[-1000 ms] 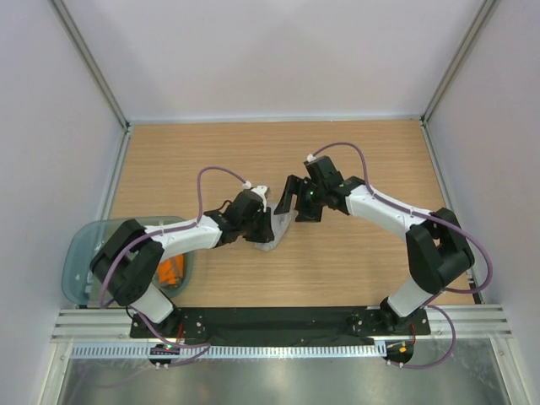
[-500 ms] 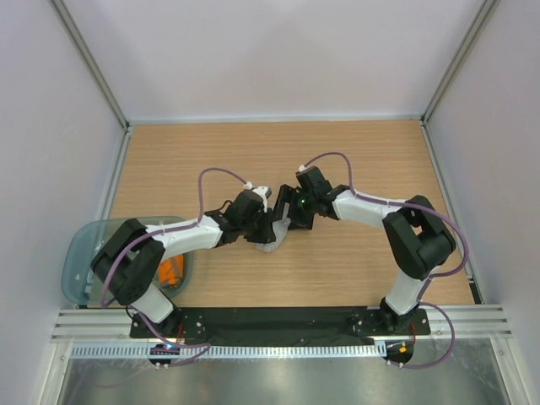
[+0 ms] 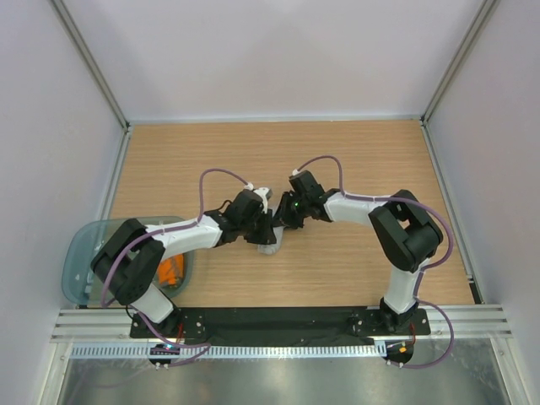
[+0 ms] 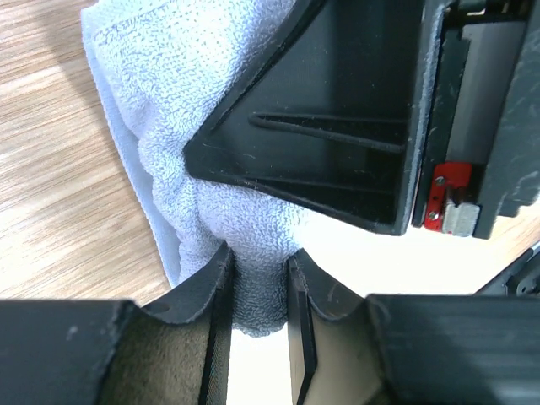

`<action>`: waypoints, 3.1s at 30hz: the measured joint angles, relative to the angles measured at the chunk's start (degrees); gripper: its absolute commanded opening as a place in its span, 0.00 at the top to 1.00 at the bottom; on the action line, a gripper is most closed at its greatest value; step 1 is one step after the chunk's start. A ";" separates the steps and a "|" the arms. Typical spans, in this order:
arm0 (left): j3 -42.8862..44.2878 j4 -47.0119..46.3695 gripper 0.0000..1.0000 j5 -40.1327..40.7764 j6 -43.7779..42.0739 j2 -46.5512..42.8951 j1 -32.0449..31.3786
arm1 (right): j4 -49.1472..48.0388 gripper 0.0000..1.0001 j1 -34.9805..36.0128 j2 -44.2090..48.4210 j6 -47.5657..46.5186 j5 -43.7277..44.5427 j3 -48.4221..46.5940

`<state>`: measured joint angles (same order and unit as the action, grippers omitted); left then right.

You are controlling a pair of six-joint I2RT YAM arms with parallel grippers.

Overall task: Roll the towels
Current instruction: Place the rolled towel into the container

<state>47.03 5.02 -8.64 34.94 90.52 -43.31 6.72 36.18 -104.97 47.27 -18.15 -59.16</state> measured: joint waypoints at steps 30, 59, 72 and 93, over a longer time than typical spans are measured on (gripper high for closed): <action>12.70 20.13 0.27 -0.76 -0.42 -21.75 -0.07 | -15.28 0.99 0.55 22.40 6.12 -5.95 8.15; 22.58 38.18 0.25 32.09 -2.80 -14.14 -14.93 | -0.90 0.99 0.31 24.70 11.63 -8.07 -0.07; 23.41 42.77 1.00 40.33 -4.66 -11.58 -18.25 | 2.82 0.98 2.49 21.42 13.18 -9.01 -4.07; 25.11 66.27 1.00 52.17 -2.99 -30.56 -13.33 | 15.06 0.12 2.23 21.46 6.21 -5.92 -10.21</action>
<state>72.14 71.29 43.53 31.94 59.96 -56.64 21.78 38.41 -83.50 53.47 -24.08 -69.36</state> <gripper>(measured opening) 0.236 0.878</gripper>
